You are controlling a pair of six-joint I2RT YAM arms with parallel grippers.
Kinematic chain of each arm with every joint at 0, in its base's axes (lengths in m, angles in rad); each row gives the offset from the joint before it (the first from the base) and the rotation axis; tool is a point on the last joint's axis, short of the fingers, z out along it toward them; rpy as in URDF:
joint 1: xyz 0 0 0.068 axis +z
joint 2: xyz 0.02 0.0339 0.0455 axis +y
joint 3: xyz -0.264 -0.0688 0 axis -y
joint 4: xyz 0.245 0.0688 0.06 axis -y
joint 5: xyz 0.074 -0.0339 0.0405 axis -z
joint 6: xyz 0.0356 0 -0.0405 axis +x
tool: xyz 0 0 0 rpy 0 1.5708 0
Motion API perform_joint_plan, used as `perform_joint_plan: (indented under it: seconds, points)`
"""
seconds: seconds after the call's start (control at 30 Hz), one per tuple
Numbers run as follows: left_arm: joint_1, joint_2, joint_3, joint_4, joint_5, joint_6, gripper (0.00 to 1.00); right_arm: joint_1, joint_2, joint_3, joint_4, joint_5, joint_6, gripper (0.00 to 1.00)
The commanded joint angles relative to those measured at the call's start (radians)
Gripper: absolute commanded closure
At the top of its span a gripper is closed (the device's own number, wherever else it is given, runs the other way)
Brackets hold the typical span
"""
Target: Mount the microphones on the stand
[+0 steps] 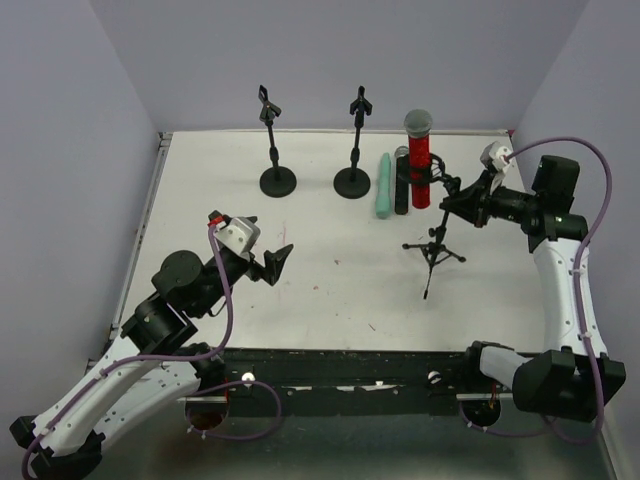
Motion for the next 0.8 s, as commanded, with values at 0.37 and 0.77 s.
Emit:
perform_joint_plan:
  seconds: [0.37,0.77]
  points:
    - [0.003,-0.022,-0.008,-0.004,-0.037,0.020,0.02,-0.105,0.294,0.160,0.777,0.385,0.328,0.99]
    - [0.004,-0.013,-0.020,0.005,-0.063,0.029,0.02,-0.117,0.501,0.079,1.271,0.554,0.423,0.96]
